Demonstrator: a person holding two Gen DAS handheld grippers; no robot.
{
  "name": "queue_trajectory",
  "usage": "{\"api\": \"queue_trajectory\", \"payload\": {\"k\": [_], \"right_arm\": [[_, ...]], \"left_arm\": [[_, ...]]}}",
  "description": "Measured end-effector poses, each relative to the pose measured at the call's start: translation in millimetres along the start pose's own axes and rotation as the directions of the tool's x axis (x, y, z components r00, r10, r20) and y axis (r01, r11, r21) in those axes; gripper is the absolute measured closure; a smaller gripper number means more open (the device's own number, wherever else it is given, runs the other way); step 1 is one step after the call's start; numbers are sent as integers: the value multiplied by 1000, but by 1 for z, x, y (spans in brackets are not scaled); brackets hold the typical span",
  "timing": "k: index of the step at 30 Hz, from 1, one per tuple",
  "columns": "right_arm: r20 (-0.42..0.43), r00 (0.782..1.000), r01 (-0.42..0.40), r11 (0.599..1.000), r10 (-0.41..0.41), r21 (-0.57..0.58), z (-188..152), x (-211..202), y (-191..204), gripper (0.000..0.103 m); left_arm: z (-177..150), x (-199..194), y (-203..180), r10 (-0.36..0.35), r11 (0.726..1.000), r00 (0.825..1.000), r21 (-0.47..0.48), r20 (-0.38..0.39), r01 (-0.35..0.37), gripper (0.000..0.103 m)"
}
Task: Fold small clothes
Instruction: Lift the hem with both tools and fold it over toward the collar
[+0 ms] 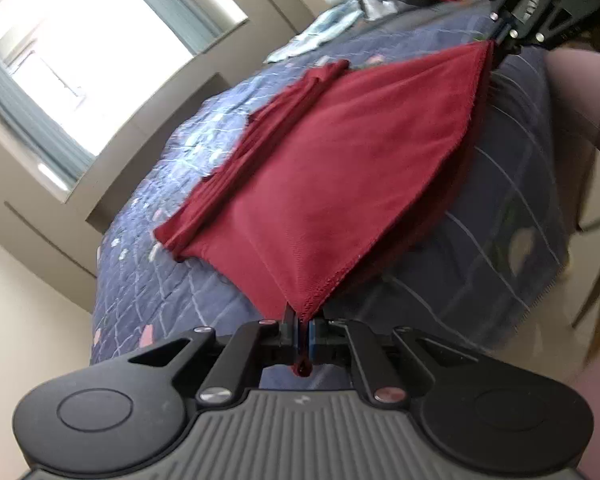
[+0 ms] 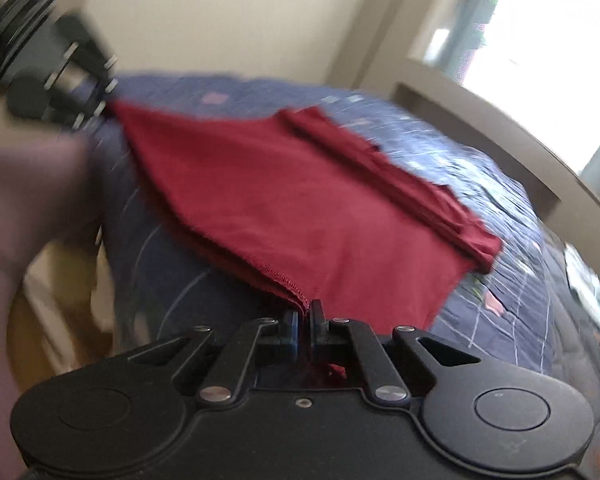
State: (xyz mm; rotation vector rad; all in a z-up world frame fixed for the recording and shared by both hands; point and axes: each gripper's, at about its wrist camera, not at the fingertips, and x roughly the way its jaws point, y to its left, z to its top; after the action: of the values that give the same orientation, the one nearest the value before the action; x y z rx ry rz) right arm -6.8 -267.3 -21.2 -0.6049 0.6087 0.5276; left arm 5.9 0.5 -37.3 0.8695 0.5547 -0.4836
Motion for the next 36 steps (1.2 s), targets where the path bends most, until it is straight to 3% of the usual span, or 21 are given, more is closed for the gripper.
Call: {"api": "queue_trajectory", "payload": {"k": [5,8,11,14,18,21,24,28,32,36], "right_arm": [[-62,995,-79,997,79,13,0,-17,-3,99],[-104,985,-134,991,134,4,1,-26,0,99],[-115,981,-155,988,155,6,6,-32,-9,99],[-97,981,-166,986,167,23,24,-34,-28,99],[-87,986,-141,990,142,22,54,-26,-60,99],[-81,993,-94,994,89,-52,75,-12,-84,99],[-69,997,-35,993,27,-115,99,6,-112,99],[-34,998,45,982,-52,-183,132,35,-151,99],[-28,993,103,968,-113,-228,162,76,-192,98],[-63,988,122,963,-141,-241,182,127,-233,98]], "left_arm": [[-2,-17,0,-61,998,998,-36,-1,61,100],[-7,-27,0,-120,985,993,-124,1,120,100],[-8,-26,8,-136,970,991,-205,0,134,100],[4,-19,36,-179,925,984,-338,19,175,100],[26,-3,76,-168,886,984,-428,57,176,99],[42,14,106,-134,874,989,-463,68,151,99],[59,31,142,-98,843,993,-524,68,119,99],[93,65,189,-24,826,999,-562,39,42,99],[123,118,231,47,827,998,-559,-33,-57,99],[150,185,262,52,824,989,-554,-137,-120,99]]}}
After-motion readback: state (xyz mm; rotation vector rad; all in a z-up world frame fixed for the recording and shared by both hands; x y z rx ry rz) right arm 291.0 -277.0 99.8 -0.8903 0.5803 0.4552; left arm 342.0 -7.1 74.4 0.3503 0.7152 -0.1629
